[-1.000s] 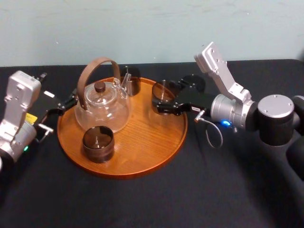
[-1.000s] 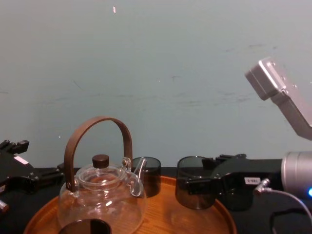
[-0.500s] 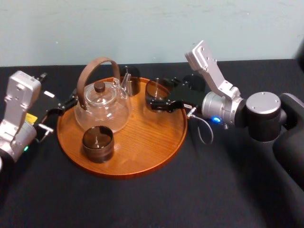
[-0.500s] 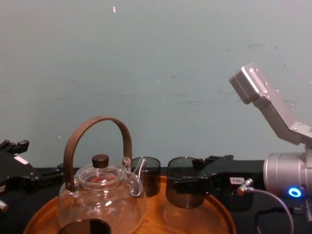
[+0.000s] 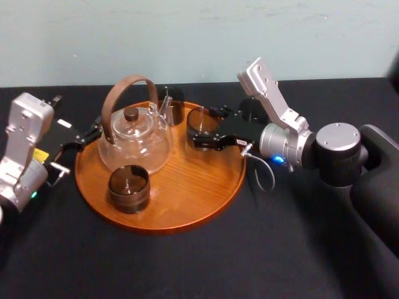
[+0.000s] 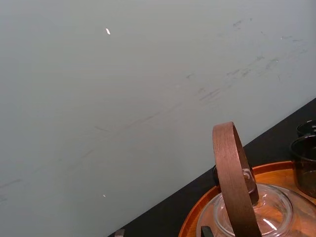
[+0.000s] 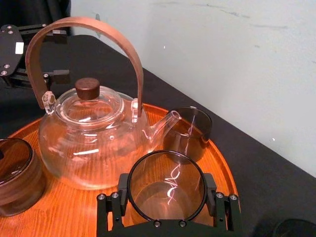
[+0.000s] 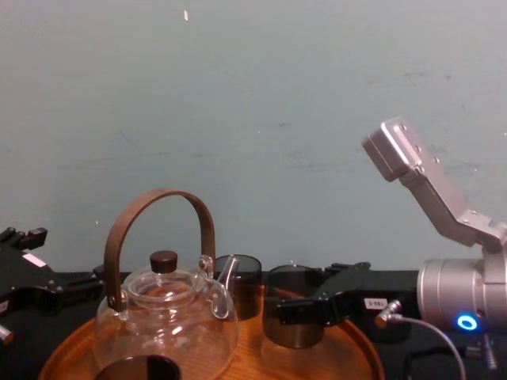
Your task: Pick up the glass from the table and place it on the tray.
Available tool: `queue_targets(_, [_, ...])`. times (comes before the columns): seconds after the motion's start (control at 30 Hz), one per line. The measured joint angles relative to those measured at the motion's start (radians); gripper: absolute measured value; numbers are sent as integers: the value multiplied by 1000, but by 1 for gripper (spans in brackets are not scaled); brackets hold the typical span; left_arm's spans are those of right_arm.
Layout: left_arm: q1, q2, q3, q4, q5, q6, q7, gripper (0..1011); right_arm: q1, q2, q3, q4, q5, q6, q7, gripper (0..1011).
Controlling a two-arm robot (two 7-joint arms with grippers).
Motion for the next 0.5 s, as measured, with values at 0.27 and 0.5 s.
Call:
queue_targets(0.27, [0,0,0,0,0,0,0,1001,-9,0,4,3,-2,4,3,905])
queue_targets(0.5, [0,0,0,0,0,0,0,1001,-12,1,8,4,-2,6,5,905])
